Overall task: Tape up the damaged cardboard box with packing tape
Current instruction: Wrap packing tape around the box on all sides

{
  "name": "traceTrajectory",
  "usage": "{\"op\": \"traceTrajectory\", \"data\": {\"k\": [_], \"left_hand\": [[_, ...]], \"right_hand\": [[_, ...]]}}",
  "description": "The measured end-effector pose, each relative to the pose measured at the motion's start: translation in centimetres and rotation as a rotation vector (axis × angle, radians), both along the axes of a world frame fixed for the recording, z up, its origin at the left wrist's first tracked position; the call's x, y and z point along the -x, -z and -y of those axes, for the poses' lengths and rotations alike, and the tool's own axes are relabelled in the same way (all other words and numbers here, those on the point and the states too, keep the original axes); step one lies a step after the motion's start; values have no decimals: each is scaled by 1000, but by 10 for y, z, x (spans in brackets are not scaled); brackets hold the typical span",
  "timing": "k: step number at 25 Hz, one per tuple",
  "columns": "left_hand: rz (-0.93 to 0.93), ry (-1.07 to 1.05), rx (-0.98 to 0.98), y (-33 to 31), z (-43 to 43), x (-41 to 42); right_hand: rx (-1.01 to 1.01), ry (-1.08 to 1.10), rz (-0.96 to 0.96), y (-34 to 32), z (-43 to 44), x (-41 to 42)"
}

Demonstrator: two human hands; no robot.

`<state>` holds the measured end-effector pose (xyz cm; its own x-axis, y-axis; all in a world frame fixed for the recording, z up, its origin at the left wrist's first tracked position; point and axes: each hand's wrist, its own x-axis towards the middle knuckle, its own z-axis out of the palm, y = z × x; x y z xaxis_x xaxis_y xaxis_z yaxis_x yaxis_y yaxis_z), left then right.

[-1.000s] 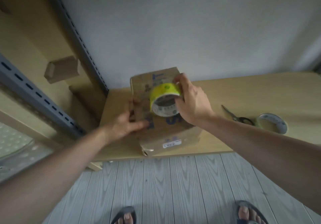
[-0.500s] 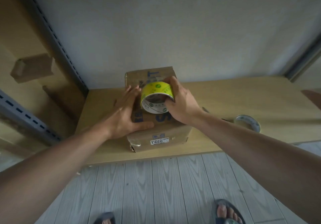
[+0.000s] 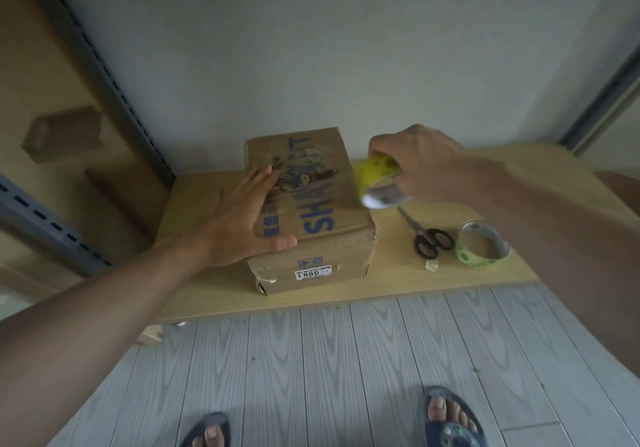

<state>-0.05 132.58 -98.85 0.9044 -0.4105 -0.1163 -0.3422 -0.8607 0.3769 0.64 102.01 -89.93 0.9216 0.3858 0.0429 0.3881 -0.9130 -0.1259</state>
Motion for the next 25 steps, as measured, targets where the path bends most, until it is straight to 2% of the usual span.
{"op": "traceTrajectory", "data": {"k": [3, 9, 11, 16, 21, 25], "left_hand": [[2, 30, 24, 4, -1, -2], [18, 64, 103, 14, -6, -7], [25, 67, 47, 11, -8, -6], [-29, -58, -263, -20, 37, 6], [117, 89, -341, -4, 114, 27], [188, 67, -333, 2, 110, 30]], "right_hand": [[142, -18, -26, 24, 16, -1], [87, -19, -45, 60, 19, -4], [53, -2, -45, 68, 18, -3], [-55, 6, 1, 78, 14, -3], [-80, -18, 23, 86, 21, -7], [-277, 69, 4, 93, 22, -8]]}}
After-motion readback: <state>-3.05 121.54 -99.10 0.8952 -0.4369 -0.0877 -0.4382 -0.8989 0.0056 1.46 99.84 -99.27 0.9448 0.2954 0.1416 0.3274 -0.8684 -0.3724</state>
